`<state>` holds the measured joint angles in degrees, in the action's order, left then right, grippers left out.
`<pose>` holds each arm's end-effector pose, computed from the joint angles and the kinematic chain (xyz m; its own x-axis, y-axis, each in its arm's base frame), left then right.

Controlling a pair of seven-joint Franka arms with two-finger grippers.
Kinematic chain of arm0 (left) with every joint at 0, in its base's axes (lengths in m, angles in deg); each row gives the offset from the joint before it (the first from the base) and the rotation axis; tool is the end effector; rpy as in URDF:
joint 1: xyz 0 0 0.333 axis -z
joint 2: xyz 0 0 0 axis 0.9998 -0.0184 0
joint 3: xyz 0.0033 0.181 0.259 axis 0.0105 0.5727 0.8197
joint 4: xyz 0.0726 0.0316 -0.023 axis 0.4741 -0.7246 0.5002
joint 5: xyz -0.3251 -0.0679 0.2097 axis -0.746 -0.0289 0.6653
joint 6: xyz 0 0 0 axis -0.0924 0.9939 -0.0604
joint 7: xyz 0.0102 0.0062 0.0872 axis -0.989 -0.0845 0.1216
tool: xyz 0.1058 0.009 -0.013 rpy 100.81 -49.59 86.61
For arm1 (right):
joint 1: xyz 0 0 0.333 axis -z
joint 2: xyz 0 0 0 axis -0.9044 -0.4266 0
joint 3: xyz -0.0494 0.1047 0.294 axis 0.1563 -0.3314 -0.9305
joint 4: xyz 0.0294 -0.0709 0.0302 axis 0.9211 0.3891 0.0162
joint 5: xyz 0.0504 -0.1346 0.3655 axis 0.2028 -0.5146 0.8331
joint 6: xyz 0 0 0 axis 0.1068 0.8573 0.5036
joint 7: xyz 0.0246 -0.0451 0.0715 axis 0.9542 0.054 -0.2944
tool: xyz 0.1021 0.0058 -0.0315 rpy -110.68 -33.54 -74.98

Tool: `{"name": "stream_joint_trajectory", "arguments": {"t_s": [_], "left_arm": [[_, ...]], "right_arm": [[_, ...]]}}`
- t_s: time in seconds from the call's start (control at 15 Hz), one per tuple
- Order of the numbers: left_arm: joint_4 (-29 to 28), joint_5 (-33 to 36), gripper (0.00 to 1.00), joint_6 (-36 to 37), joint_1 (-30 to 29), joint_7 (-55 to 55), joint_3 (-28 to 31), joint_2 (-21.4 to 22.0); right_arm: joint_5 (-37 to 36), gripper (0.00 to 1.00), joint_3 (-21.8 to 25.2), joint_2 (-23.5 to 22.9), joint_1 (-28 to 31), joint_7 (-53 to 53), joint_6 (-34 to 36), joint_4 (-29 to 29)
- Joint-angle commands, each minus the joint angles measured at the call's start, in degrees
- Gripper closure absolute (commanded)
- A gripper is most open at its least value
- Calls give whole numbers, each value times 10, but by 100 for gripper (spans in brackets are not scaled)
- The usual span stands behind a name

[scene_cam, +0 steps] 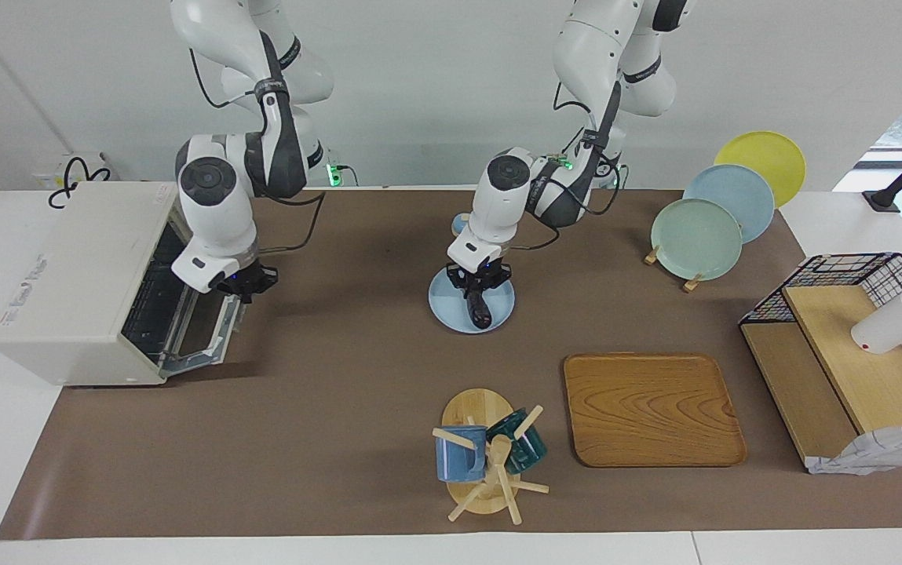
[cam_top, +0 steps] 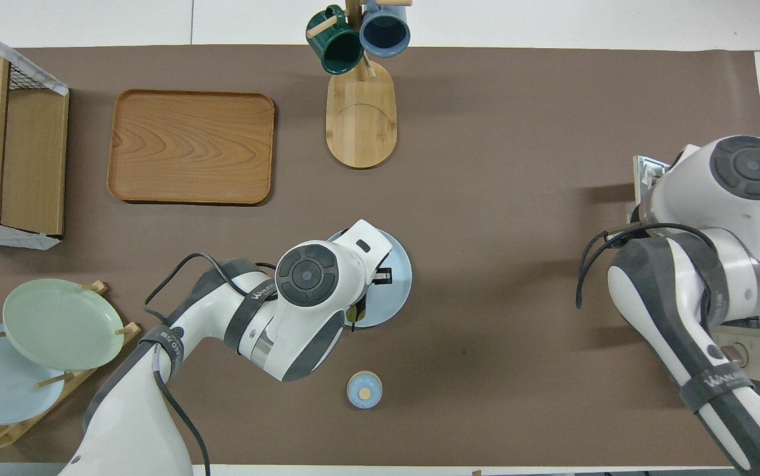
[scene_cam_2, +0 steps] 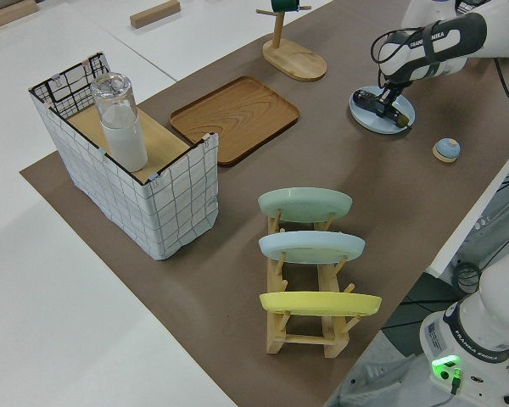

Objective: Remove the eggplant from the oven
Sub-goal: 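Carry the eggplant to the wooden tray while the right gripper returns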

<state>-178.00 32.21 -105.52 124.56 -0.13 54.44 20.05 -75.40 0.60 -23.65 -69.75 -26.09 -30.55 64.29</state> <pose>0.4411 -0.3953 0.3119 0.9993 -0.0259 0.0269 -0.0293 -0.9903 0.1361 0.5429 0.0064 0.4015 0.9782 0.1741 -0.1130 0.1913 -0.9674 0.1661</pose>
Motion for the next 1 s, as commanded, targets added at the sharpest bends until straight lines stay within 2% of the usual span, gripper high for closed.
{"name": "stream_joint_trajectory", "arguments": {"t_s": [0.0,0.27,0.47,0.6,0.73,0.93], "left_arm": [[52,-1,100,91,-32,-4,9,29],[179,0,100,189,-144,-116,8,-5],[194,1,100,180,-234,-226,8,-27],[244,5,100,189,-262,-249,9,-67],[302,6,100,203,-284,-272,9,-114],[350,20,100,196,-304,-304,9,-173]], "right_arm": [[-25,100,54,8,17,-68,-3,0],[-20,100,87,21,17,-104,14,0],[6,100,104,27,17,-130,23,0],[11,100,108,48,17,-132,52,-8],[13,100,107,49,12,-131,83,-39],[67,100,102,42,3,-126,181,-149]]}}
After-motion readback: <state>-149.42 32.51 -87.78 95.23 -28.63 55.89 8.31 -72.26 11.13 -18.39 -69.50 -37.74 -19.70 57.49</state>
